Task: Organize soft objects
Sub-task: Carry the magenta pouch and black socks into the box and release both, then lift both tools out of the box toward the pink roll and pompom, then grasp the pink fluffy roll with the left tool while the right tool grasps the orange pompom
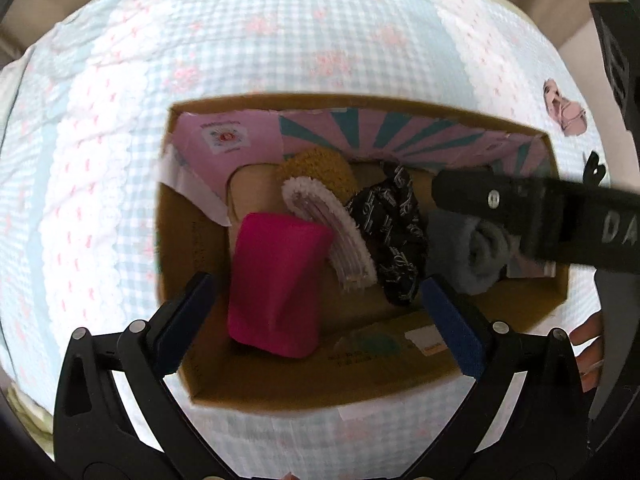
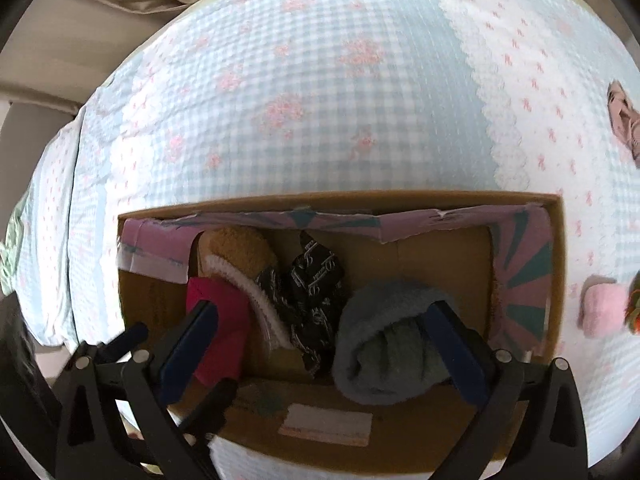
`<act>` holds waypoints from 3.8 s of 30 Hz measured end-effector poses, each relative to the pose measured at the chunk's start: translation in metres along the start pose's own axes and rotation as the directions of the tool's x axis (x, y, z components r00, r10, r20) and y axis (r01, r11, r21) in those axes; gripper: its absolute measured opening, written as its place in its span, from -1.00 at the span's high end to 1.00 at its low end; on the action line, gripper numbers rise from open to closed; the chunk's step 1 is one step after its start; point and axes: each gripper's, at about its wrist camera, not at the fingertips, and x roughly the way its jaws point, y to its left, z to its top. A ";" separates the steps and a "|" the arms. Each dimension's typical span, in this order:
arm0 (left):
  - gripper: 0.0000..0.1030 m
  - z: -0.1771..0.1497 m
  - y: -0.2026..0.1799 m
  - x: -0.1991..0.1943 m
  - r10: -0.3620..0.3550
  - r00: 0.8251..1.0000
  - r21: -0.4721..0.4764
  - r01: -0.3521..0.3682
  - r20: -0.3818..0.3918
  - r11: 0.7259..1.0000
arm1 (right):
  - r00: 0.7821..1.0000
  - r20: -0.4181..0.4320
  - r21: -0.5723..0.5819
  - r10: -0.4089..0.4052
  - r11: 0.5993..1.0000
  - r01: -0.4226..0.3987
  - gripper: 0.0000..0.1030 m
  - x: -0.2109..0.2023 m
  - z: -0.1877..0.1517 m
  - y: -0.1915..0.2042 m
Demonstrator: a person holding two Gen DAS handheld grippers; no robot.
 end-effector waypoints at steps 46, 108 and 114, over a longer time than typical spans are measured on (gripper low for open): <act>-0.99 -0.093 -0.122 -0.224 -0.070 0.918 0.044 0.058 0.389 0.997 | 0.844 0.507 0.062 -0.174 0.984 0.165 -1.00 -0.285 -0.185 -0.090; -0.04 -0.025 -0.392 0.130 -0.034 0.936 0.151 -0.020 0.351 0.988 | 0.873 0.473 0.094 -0.119 0.992 0.084 0.01 -0.049 -0.105 -0.379; 0.21 -0.023 -0.392 0.123 -0.047 0.933 0.163 -0.012 0.356 0.987 | 0.874 0.472 0.090 -0.113 0.993 0.079 0.27 -0.051 -0.105 -0.378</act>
